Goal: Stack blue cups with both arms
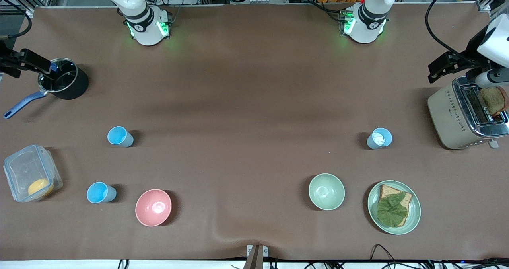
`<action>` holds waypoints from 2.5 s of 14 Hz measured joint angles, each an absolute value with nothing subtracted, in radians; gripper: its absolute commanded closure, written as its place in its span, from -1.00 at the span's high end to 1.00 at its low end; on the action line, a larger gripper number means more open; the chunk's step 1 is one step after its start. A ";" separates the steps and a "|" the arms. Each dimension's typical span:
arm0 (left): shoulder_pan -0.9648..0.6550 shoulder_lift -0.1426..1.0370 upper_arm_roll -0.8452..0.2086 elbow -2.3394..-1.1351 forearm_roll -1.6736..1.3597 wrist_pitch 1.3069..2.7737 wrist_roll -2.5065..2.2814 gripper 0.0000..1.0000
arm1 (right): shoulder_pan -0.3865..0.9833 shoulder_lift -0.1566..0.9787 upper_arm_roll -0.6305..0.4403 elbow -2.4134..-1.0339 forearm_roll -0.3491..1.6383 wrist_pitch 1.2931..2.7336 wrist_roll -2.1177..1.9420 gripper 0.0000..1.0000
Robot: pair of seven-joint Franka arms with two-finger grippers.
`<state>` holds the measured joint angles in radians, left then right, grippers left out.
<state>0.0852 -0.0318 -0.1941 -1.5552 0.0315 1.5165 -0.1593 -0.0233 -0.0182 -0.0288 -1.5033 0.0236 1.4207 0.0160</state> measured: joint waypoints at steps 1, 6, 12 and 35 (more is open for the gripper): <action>0.085 -0.032 -0.194 -1.555 0.031 1.514 -0.159 1.00 | -0.023 -0.020 -0.029 -1.503 0.024 1.420 0.016 1.00; 0.090 -0.012 -0.189 -1.565 0.032 1.502 -0.159 1.00 | -0.025 -0.026 -0.029 -1.505 0.024 1.404 0.016 1.00; 0.111 0.157 -0.186 -1.765 0.032 1.768 -0.164 1.00 | -0.026 0.101 -0.029 -1.616 0.024 1.531 0.016 1.00; 0.182 0.432 -0.199 -1.941 0.032 2.236 -0.166 -1.00 | -0.117 0.463 -0.024 -1.949 0.021 2.185 -0.085 -0.25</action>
<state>0.1821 0.4323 -0.1987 -1.9408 0.0317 2.2361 -0.1658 -0.1170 0.4633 -0.0237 -1.9487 0.0208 2.1849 -0.0848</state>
